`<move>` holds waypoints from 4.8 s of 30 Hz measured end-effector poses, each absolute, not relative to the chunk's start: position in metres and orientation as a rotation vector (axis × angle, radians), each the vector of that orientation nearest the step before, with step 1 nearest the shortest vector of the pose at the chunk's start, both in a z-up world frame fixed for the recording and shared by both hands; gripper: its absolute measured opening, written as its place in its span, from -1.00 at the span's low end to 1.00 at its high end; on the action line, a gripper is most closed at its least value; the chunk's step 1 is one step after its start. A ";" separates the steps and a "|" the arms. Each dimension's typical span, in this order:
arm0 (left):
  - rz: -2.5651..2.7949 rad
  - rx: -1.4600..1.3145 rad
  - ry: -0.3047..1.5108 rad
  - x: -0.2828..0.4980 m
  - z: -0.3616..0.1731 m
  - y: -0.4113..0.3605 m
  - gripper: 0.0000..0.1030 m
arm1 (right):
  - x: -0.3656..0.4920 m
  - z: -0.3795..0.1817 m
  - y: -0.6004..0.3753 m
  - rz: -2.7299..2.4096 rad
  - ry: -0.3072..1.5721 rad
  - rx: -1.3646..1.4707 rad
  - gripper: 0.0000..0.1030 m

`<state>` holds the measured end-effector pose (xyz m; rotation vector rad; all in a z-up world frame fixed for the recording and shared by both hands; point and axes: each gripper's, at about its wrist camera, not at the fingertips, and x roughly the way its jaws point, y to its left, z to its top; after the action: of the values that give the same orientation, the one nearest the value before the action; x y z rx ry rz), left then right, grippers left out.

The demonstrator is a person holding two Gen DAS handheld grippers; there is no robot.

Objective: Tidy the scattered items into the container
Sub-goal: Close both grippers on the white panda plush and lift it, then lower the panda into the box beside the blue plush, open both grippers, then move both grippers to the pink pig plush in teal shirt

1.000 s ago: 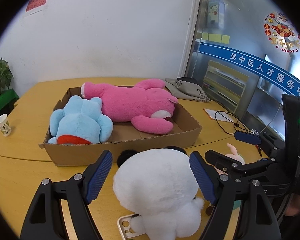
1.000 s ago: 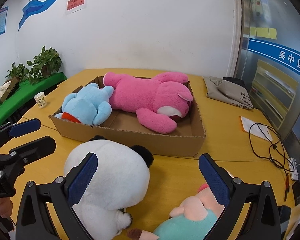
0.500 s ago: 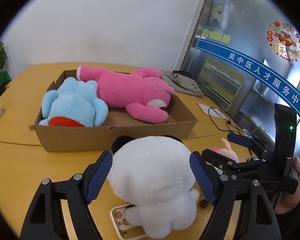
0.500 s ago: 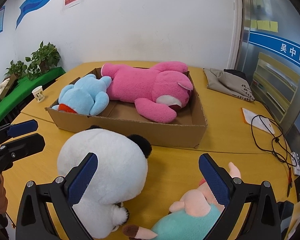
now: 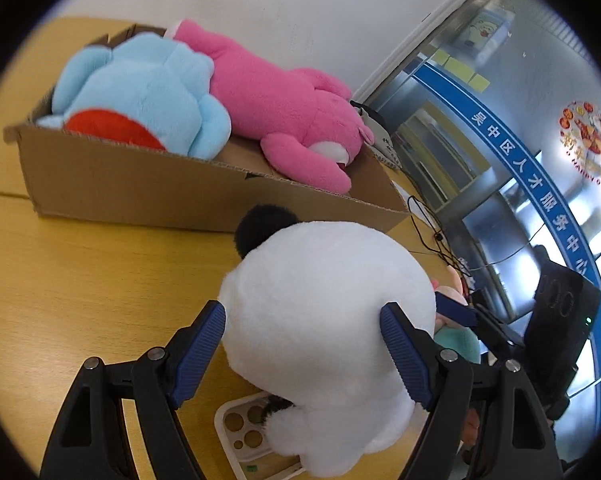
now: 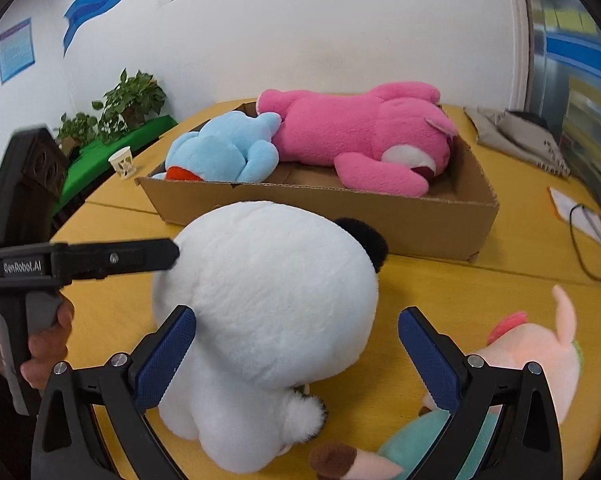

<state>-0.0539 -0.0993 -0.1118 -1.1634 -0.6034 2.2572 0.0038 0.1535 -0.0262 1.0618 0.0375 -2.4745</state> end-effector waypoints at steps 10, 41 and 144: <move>1.992 -1.196 -0.839 -0.077 -0.157 -0.112 0.68 | -0.030 -0.058 0.150 -2.275 -0.200 1.214 1.00; 2.229 -0.726 -0.443 -0.072 0.040 -0.089 0.30 | -0.008 0.091 0.148 -2.387 0.094 0.601 0.50; 2.480 -0.866 -0.112 -0.037 -0.022 0.002 0.57 | 0.008 0.058 0.255 -2.788 -0.015 0.808 1.00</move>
<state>-0.0368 0.0018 -0.0220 -0.8658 -0.1124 2.4796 0.0084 0.2545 0.0576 0.8077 -0.0153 -2.7878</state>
